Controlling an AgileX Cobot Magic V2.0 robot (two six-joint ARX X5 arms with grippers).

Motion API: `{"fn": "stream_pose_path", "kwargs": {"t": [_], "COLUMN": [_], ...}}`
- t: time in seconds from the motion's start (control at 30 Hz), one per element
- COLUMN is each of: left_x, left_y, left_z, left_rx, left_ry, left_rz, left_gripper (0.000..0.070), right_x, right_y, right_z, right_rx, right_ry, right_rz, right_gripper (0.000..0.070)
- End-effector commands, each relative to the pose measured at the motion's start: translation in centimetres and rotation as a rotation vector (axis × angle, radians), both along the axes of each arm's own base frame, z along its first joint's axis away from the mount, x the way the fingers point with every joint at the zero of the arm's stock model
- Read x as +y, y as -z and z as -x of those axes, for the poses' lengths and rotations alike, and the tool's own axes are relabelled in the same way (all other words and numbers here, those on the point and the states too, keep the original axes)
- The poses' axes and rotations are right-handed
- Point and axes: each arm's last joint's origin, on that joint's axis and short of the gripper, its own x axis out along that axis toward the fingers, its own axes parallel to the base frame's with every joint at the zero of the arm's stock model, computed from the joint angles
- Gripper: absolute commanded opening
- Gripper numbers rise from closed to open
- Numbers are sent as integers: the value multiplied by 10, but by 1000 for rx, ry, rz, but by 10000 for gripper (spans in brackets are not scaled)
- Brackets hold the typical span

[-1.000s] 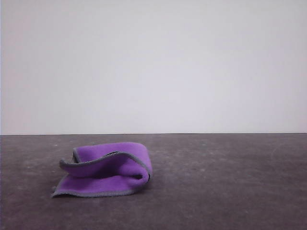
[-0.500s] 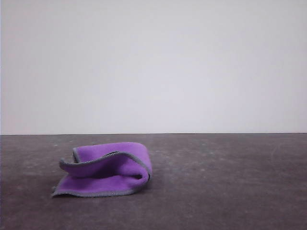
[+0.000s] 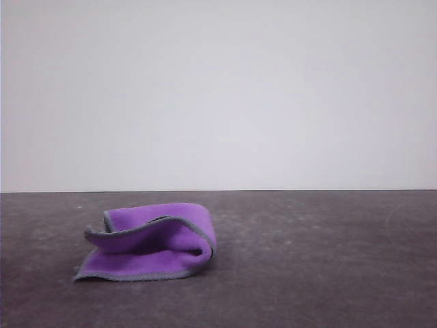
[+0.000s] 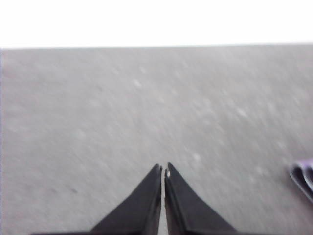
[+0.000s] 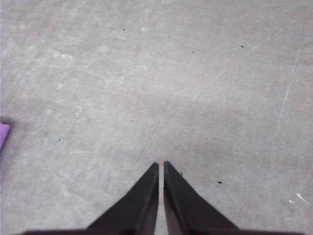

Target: Fold clothes

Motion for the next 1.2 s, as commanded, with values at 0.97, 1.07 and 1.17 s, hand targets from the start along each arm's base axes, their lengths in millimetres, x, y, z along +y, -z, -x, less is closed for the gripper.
{"fn": "stream_pose_path", "kwargs": {"t": [0.97,1.07,1.17], "left_x": [-1,-1,-1], "left_y": [7,7,7], "left_z": [-1,-1,-1], "left_rx": [32,32,32], "left_ry": [0,0,0], "left_rz": [43,43,43], "left_gripper": [0,0,0], "right_x": [0,0,0], "right_y": [0,10,32], "right_z": [9,19,34], "right_rx": [-117,-229,-318], "right_ry": [-20,-23,-21], "right_rz": [25,28,29], "right_gripper": [13,13,13]}}
